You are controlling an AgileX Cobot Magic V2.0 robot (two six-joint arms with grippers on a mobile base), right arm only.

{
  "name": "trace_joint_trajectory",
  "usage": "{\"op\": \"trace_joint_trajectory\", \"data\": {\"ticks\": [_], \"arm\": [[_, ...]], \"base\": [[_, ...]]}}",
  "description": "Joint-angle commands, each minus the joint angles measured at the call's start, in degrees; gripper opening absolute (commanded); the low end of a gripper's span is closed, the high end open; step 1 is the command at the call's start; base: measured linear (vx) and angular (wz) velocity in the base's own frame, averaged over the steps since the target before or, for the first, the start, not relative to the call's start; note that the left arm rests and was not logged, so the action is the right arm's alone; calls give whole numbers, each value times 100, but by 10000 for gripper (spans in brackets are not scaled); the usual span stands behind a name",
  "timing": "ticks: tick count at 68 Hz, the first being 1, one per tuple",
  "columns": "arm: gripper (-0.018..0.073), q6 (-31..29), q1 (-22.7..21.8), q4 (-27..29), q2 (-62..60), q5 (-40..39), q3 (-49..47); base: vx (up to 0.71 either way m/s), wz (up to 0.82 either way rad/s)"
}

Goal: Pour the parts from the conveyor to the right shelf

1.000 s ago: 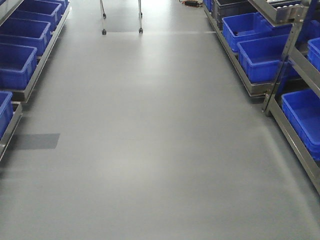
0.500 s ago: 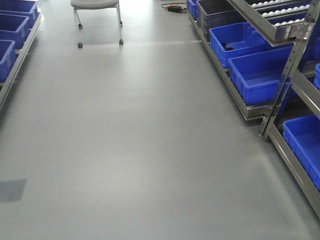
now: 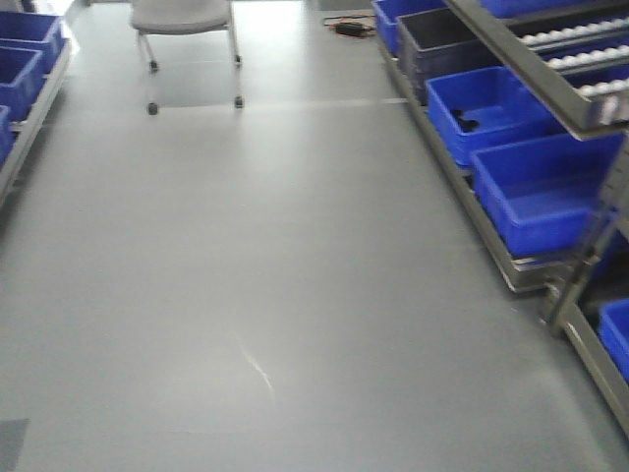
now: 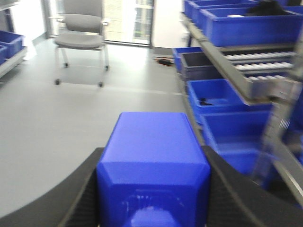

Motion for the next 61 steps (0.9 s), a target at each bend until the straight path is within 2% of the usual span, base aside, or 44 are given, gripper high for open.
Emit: {"op": "trace_joint_trajectory", "data": {"ticks": [1, 13, 61], "arm": [[-6, -61, -11, -8, 88, -479, -158], [-6, -61, -11, -7, 88, -484, -158], [-6, -61, -11, -13, 88, -485, -158]], "base": [[32, 51], [28, 68], [21, 91]]}}
